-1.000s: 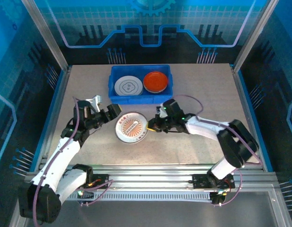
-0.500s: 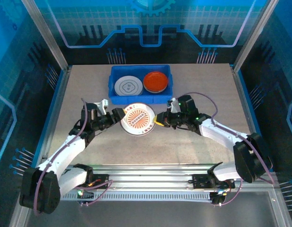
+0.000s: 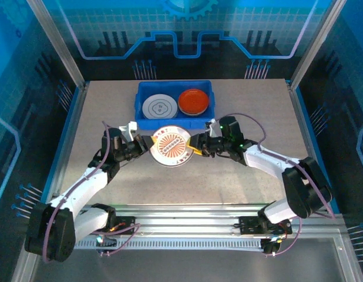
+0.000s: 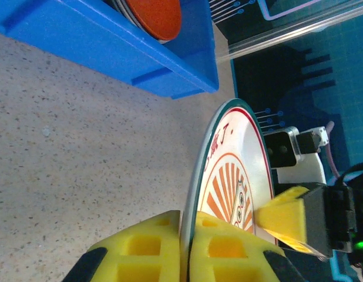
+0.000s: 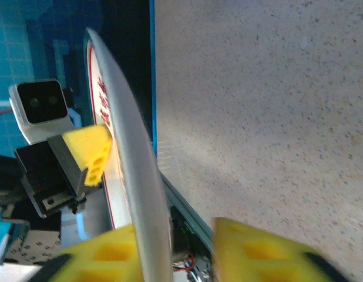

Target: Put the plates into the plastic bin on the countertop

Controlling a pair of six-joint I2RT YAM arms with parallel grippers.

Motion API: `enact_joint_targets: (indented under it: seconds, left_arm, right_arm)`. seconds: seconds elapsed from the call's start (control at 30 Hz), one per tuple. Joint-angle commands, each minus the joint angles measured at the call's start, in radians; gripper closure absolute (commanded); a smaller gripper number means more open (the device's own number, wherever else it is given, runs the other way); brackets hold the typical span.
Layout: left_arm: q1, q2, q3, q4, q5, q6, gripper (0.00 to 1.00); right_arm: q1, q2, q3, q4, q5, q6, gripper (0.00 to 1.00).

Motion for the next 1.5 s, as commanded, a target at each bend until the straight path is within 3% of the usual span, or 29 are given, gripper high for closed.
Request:
enact_joint_targets:
  seconds: [0.0,0.07,0.1,0.2,0.23,0.37,0.77,1.17,1.47]
  left_arm:
    - [-0.004,-0.004,0.013,0.01,0.035,0.008,1.0]
    - [-0.002,-0.022,0.018,-0.049,0.004,0.037,1.0]
    - [-0.002,-0.034,0.018,-0.07,-0.013,0.049,0.94]
    - [-0.001,-0.084,0.014,-0.13,-0.069,0.079,0.19]
    - [-0.002,-0.099,0.015,-0.153,-0.089,0.089,0.02]
    - [-0.002,-0.135,0.028,-0.215,-0.117,0.126,0.01]
    - [-0.002,-0.187,-0.027,-0.197,-0.103,0.131,0.01]
    - [-0.002,-0.213,-0.054,-0.191,-0.097,0.118,0.01]
    - [0.0,-0.229,-0.054,-0.233,-0.116,0.155,0.01]
  right_arm:
    - [-0.009,0.045,0.042,0.056,-0.001,0.005,1.0]
    - [-0.014,0.051,0.06,0.036,0.029,-0.014,1.0]
    - [-0.017,0.052,0.071,-0.001,0.041,-0.026,1.0]
    - [-0.037,0.056,0.125,-0.036,0.058,-0.049,1.0]
    - [-0.045,0.058,0.145,-0.06,0.063,-0.064,1.0]
    - [-0.081,0.056,0.221,-0.158,0.089,-0.115,1.0]
    - [-0.111,0.106,0.539,-0.401,0.211,-0.252,1.0]
    - [-0.11,0.478,0.866,-0.365,0.246,-0.196,1.0]
    - [-0.105,0.699,0.965,-0.191,0.27,-0.08,1.0]
